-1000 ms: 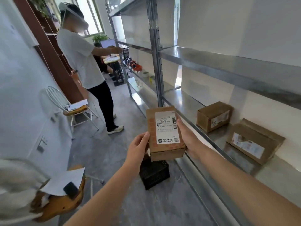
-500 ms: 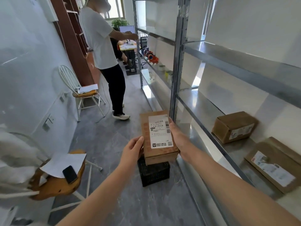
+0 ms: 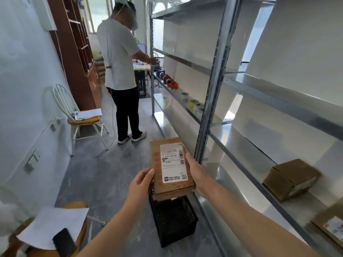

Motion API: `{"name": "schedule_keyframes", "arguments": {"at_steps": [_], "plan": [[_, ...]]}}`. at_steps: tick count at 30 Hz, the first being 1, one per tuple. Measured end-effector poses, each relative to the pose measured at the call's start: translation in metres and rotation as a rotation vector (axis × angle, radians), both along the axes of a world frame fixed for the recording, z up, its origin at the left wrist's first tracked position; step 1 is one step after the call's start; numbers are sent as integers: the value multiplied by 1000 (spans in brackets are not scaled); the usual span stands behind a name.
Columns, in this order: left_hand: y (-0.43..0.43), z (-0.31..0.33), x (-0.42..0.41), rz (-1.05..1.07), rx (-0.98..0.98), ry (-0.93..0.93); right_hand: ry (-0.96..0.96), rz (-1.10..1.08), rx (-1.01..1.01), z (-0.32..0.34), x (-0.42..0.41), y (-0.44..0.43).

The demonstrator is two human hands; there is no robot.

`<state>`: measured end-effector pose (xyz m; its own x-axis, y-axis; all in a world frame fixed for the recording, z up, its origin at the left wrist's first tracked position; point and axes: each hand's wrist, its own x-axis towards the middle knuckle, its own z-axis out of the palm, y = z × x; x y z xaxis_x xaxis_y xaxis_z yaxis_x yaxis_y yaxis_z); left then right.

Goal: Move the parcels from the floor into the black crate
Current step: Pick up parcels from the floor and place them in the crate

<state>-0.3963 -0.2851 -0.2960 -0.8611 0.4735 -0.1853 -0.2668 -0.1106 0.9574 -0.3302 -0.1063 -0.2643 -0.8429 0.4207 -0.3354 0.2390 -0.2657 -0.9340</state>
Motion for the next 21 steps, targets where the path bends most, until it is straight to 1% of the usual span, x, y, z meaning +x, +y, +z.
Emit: {"name": "schedule_keyframes", "arguments": {"at_steps": [5,8,14,18,21], "plan": [[-10,-4,-56,-36,9,7,-8,-48,-77,-4,-48,-14],[-12,-14,-73,-46,-15,-1,4,-24,-93,-12,-63,-18],[-5,-24,-97,-53,-61,-4,34,12,-21,-17,-88,-11],[5,-23,-116,-43,-62,-6,59,43,-45,-24,-108,3],[17,-26,-131,-50,-65,-16,32,52,-9,-30,-130,19]]}}
